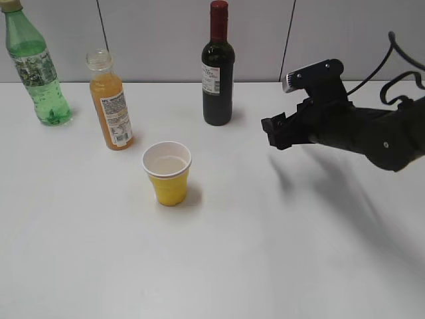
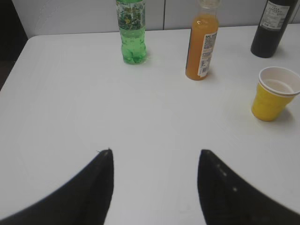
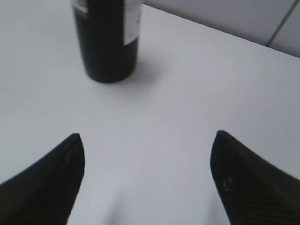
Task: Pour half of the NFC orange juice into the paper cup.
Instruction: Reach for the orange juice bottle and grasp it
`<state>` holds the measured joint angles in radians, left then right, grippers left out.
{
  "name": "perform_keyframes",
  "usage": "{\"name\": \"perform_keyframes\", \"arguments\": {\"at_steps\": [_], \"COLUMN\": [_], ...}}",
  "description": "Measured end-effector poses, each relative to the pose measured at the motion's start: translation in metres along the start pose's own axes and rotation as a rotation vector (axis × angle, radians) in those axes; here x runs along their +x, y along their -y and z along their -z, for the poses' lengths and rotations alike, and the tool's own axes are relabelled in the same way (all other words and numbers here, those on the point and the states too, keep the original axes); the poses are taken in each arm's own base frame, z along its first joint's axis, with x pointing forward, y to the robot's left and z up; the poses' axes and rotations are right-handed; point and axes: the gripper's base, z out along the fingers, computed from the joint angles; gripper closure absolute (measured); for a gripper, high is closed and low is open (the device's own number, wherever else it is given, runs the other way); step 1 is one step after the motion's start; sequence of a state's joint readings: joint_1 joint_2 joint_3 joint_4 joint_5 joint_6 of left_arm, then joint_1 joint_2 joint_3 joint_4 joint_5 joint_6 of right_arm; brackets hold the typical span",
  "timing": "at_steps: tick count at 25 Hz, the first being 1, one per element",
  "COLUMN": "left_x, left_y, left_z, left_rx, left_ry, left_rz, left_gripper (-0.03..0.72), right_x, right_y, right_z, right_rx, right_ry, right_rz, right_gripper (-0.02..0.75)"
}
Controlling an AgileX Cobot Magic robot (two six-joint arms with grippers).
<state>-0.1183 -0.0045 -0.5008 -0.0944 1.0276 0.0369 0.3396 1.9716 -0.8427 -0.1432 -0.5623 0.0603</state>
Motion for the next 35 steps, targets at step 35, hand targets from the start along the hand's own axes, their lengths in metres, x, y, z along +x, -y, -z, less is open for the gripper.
{"name": "perform_keyframes", "arguments": {"at_steps": [35], "left_x": [0.000], "left_y": [0.000], "left_z": [0.000], "left_rx": [0.001], "left_ry": [0.000], "left_rz": [0.000], "left_gripper": [0.251], "right_x": [-0.150], "right_y": [0.111], "right_z": [0.083], "right_rx": [0.275], "right_ry": [-0.743], "right_rz": [-0.265], "right_gripper": [0.144]}}
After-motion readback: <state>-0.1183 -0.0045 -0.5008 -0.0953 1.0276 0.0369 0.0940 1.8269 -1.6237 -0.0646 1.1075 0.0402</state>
